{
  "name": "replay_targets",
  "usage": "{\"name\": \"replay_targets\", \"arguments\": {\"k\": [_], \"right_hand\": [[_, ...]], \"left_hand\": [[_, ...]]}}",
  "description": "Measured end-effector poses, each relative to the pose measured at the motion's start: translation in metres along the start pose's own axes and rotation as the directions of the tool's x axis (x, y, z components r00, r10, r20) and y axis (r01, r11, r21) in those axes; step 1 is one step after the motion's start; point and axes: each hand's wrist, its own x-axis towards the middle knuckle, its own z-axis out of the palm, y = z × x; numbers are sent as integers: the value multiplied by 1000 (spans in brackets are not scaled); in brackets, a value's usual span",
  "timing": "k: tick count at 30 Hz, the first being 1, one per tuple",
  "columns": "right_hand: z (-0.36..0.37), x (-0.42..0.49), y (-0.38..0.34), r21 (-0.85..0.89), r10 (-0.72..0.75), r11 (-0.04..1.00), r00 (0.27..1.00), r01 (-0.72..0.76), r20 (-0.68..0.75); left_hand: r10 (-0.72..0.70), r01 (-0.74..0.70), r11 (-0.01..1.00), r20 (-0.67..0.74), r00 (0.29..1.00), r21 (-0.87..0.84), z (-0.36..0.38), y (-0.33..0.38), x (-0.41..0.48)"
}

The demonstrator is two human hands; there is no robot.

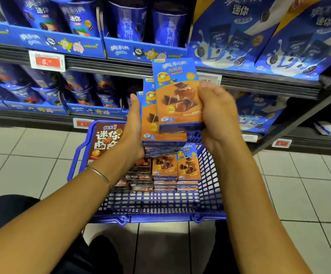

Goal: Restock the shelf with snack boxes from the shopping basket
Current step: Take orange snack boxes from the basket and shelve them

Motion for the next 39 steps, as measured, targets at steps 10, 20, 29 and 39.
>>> {"name": "replay_targets", "arguments": {"k": [10, 20, 29, 39], "right_hand": [[14, -12, 30, -69, 262, 965, 915, -253, 308], [44, -2, -3, -103, 395, 916, 830, -388, 394], [82, -37, -190, -155, 443, 896, 824, -415, 354], [98, -104, -509, -65, 387, 919, 860, -388, 332]], "left_hand": [[58, -58, 998, -41, 998, -12, -9, -10, -8], [6, -1, 999, -113, 994, 43, -24, 23, -24], [-59, 56, 998, -152, 987, -23, 70, 165, -118], [-54, 59, 997, -96, 994, 53, 258, 363, -280]]}}
